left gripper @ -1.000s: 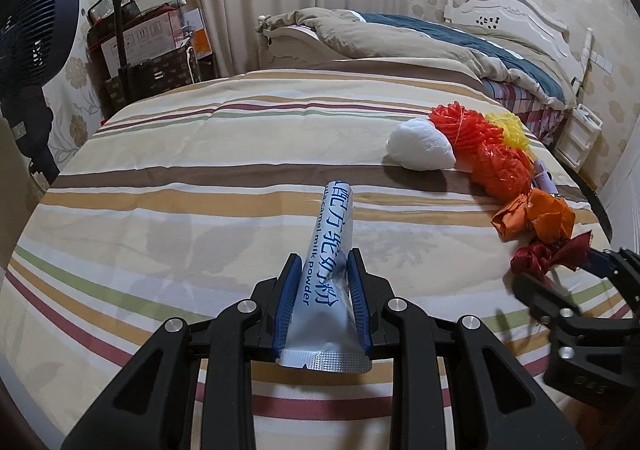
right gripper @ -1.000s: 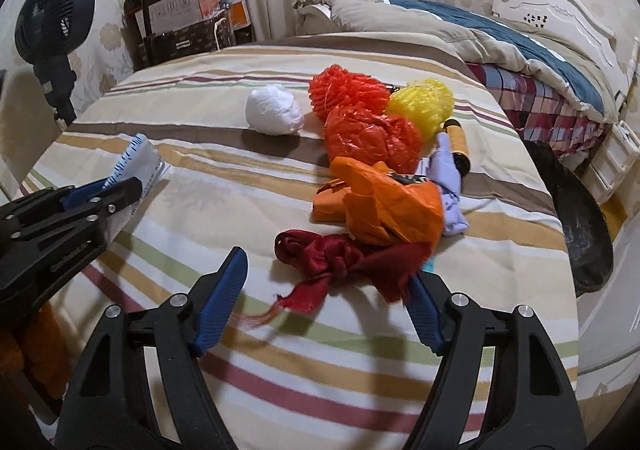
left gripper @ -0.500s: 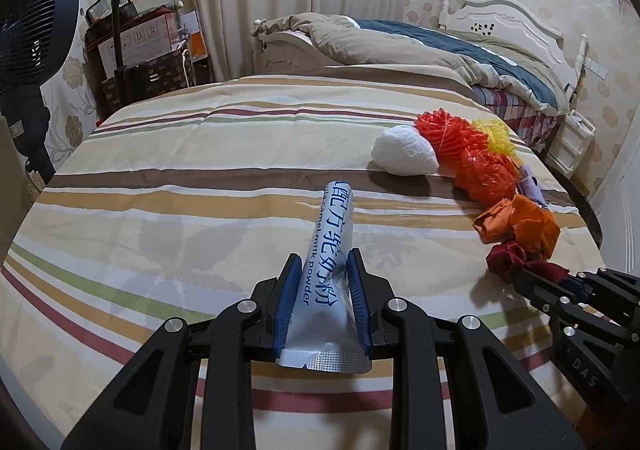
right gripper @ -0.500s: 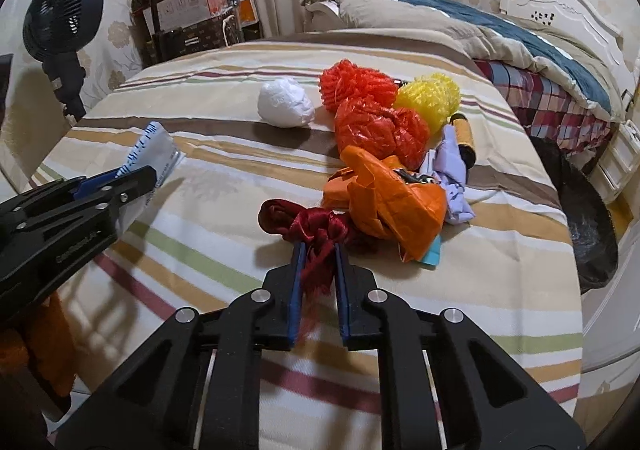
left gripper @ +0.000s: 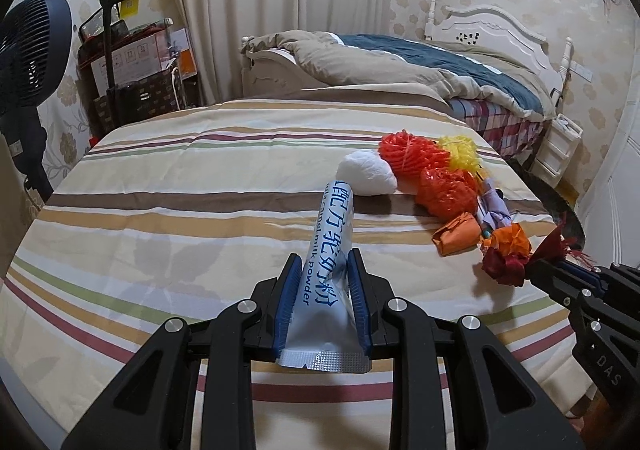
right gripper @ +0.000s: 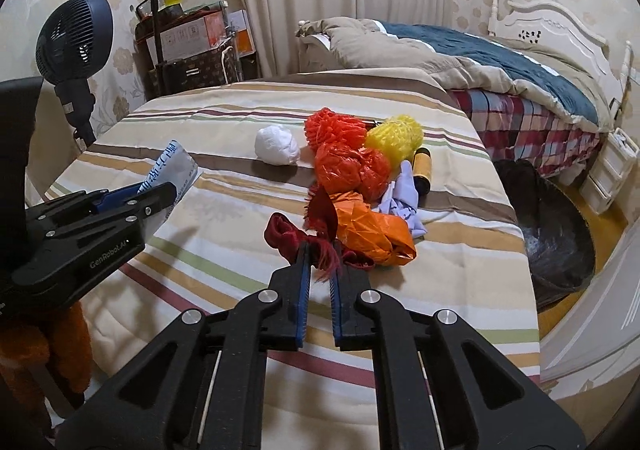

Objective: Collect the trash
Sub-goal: 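Grasp the red ribbon with the right gripper while the left gripper holds the tube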

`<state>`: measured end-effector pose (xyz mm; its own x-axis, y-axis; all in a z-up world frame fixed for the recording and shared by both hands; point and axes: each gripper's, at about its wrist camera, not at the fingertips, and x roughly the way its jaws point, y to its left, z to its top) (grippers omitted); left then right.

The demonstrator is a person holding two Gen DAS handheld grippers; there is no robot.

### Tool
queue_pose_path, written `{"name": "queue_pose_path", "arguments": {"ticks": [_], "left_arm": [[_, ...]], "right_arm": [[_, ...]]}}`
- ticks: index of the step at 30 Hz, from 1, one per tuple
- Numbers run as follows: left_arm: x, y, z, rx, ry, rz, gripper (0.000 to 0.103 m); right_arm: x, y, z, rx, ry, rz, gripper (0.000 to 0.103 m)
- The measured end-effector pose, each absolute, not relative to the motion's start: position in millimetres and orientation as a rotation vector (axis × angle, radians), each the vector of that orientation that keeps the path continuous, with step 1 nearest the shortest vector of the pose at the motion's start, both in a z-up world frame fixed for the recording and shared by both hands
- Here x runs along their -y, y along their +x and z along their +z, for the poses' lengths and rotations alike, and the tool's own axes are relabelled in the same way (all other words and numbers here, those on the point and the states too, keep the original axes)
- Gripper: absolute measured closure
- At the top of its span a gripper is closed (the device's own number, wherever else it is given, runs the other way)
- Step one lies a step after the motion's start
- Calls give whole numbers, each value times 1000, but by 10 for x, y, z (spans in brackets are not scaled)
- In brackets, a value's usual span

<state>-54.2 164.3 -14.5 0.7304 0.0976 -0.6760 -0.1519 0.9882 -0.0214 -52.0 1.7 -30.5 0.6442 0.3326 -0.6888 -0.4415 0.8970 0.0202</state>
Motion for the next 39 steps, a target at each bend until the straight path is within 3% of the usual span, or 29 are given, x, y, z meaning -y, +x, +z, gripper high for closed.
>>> {"name": "queue_pose_path", "arguments": {"ticks": [6,7,11,16,27,32,39], "left_arm": [[-1629,-522,-175,-747,-75,136,76],[-1635,-522,-184,-749,-76,137,76],[-1663,-530,-219,-754,-80,145,76],[-1699,-541,-247,-756,-87,150,76],[-1724,-576,-313,-761,-81,161,76],[-1747,-591,-321,-762,-90,167,76],[-1725,-627,-278,-748,-88,168,76]], "right_arm": [[14,-484,-412,-802,-127,470,91],[11,-469,-438,-820,-122,481,88],[6,-487,-466,-827,-120,482,59],[6,-479,-468,-825,-125,469,47],[-144,-414,-694,-899,-128,492,48],[-153,-442,-715,-904,-135,501,71],[-148,-516,-656,-884,-152,503,76]]}}
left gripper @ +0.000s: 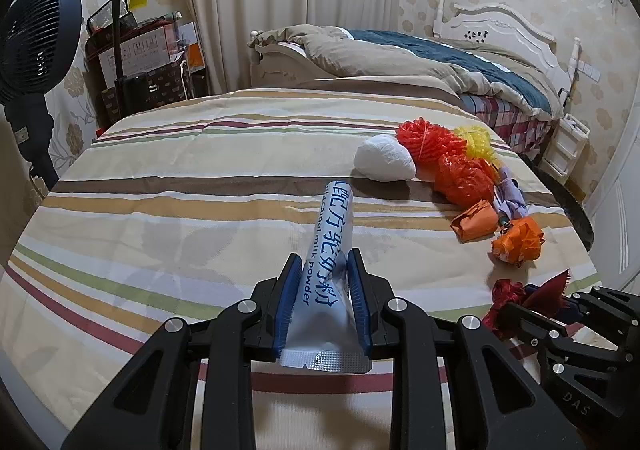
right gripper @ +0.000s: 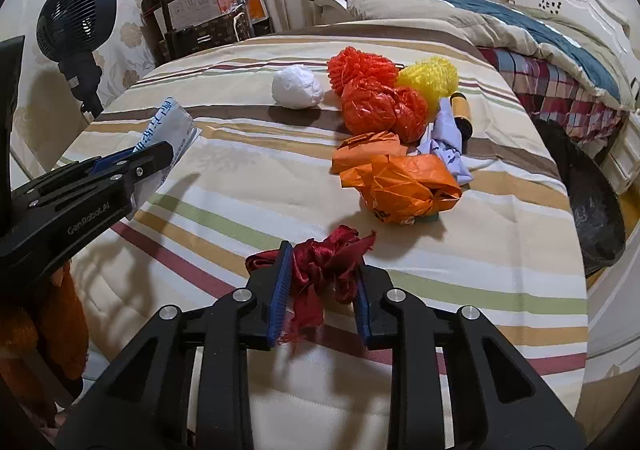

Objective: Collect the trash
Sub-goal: 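Grasp the red ribbon with the right gripper while the left gripper holds the tube, then carry both items over the black bin and open both grippers to drop them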

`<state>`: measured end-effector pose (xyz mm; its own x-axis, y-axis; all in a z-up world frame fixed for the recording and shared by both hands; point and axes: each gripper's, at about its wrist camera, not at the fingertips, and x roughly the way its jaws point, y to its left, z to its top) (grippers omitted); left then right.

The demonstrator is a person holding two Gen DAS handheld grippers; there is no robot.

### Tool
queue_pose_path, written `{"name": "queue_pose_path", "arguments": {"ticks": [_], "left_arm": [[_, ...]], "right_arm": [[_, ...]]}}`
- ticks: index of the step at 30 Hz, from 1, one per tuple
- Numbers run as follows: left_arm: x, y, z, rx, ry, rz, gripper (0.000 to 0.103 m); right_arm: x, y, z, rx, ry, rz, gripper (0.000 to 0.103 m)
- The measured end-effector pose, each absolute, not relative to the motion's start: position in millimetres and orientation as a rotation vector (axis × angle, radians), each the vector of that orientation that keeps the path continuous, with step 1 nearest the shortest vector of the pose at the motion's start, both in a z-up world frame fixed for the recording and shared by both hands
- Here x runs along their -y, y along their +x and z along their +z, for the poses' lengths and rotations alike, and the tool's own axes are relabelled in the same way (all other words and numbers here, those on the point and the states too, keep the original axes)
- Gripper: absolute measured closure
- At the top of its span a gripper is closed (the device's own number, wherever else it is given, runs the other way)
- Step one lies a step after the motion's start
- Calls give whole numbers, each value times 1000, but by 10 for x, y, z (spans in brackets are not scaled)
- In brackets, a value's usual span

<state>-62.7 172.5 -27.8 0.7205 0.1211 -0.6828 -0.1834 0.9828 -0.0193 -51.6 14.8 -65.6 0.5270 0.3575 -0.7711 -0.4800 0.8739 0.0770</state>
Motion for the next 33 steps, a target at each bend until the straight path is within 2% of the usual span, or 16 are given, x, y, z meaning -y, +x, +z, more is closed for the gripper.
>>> {"name": "queue_pose_path", "arguments": {"ticks": [16,33], "left_arm": [[-1405,-490,-17,-671,-86,105,76],[-308,456,174,-646,-10,-85,76]], "right_arm": [[316,-439,-121,-723,-121,389,76],[1557,387,83,-632,-16,109,76]]}}
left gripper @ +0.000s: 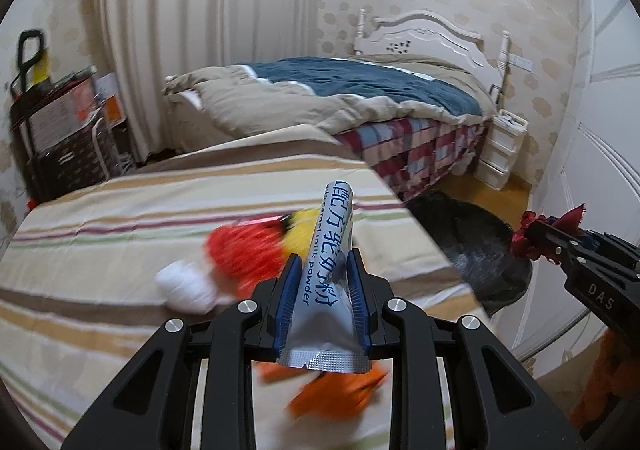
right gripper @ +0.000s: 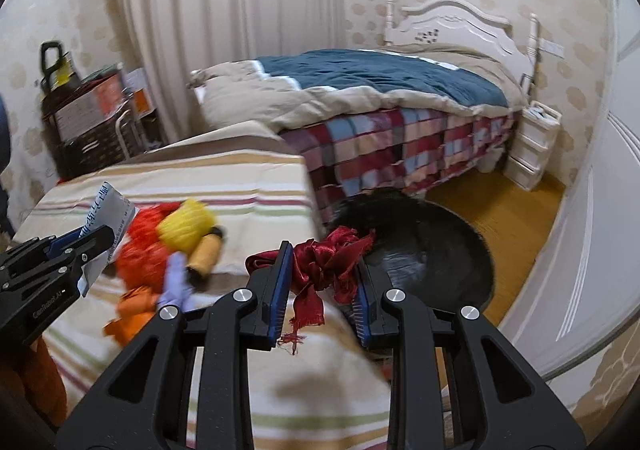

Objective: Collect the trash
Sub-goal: 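Carry both items over the black bin and open both grippers to drop them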

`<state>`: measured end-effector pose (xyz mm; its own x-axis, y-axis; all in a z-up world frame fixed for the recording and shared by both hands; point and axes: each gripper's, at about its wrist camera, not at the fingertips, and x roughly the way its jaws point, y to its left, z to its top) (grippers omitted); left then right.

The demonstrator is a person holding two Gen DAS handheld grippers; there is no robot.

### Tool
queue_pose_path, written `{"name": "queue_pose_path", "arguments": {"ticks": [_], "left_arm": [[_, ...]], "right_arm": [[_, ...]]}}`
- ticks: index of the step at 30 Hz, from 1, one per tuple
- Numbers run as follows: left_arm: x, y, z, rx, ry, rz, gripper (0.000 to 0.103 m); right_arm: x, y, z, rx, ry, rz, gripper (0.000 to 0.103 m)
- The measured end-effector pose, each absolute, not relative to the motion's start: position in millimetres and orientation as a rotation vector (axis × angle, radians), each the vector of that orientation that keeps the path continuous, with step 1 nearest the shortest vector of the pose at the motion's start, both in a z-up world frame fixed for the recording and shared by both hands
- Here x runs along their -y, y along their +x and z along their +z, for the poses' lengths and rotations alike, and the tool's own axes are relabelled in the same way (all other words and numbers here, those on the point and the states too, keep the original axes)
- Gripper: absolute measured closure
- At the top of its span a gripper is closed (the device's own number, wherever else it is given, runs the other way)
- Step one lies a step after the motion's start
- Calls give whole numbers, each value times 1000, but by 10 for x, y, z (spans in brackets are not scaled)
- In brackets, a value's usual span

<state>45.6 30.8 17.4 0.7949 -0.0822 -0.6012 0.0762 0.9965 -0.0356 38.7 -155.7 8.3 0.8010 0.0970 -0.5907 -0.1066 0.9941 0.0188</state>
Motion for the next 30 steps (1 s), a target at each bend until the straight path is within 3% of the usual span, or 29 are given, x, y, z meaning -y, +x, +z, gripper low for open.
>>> {"name": "queue_pose_path", "arguments": {"ticks": [15,30], "left_arm": [[773,1170,-47,-693,89,-189,76],[1116,1556,-289,-754,131,-171,76]], "right_arm": [[2414,954,-57,-628,54,-11,76],[2681,1257,-361,-689,89,-35,75]]}}
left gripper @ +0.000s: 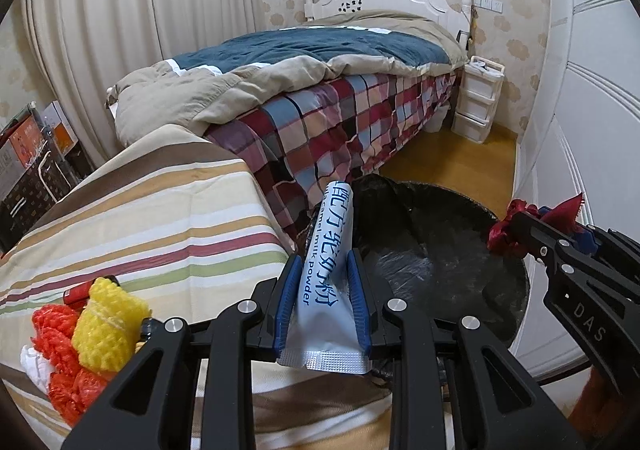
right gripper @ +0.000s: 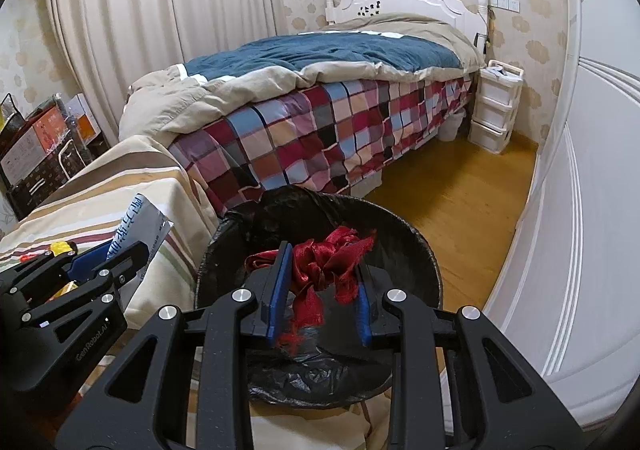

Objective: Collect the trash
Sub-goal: 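Carry both items over the black bin and open both grippers to drop them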

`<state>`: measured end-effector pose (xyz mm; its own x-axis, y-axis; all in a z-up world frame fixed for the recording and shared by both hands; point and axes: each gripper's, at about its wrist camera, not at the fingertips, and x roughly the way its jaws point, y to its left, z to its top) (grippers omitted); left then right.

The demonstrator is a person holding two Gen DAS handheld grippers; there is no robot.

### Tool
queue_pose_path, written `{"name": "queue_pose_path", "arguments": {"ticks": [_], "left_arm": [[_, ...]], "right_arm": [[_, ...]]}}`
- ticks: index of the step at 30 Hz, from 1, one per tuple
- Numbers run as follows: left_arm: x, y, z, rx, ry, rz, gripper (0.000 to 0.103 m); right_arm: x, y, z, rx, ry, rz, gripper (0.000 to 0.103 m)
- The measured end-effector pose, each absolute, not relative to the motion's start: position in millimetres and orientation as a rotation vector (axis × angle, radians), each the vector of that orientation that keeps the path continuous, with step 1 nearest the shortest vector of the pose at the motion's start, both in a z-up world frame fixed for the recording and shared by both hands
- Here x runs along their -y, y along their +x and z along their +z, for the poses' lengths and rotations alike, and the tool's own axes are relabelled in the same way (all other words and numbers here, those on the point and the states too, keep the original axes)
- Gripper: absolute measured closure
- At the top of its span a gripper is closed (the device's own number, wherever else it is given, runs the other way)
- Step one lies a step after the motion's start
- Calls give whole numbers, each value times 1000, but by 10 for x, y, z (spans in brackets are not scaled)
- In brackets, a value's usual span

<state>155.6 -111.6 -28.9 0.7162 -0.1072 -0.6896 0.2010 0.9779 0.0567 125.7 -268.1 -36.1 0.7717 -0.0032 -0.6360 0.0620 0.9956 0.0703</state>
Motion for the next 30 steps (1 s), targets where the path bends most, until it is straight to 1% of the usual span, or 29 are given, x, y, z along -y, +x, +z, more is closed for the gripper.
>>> {"name": "queue_pose_path", "arguments": {"ticks": [3,5,6,7,8,9,11,12,16,17,19,22,30], "left_arm": [[1158,1603,-332,-763,141,-167,75],[1165,1642,-356,-770,143,-162,71],[1163,1651,-367,-773,143,-156,64],[1160,1651,-371,-772,141,-149,58],[1151,1649,-370,-768,136,-138,43],[1137,1649,-364,-765,131,-134,35],[1122,1634,-350,-760,120,-134,33],[1122,1624,-343,-757,122,-131,29],[1100,1606,-311,-745,121,-117,24],[1087,1599,-296,-747,116,-114,23],[1064,1593,-270,-745,111,-104,22],[1018,1542,-210,-738,106,-95,21],[860,1355,-64,-715,80,-93,18]], "right_arm": [[2703,1315,-400,-699,96,-37,75],[2714,1340,-425,-703,100,-37,70],[2719,1354,-427,-701,101,-43,66],[2721,1369,-426,-697,106,-45,59],[2738,1374,-428,-696,112,-45,56],[2746,1377,-431,-697,115,-48,55],[2754,1366,-430,-696,115,-59,52],[2761,1360,-425,-695,116,-61,52],[2767,1301,-377,-681,111,-76,44],[2769,1282,-360,-675,110,-81,43],[2779,1257,-327,-671,111,-85,42],[2773,1204,-267,-665,112,-91,36],[2646,969,-89,-630,106,-77,29]]}}
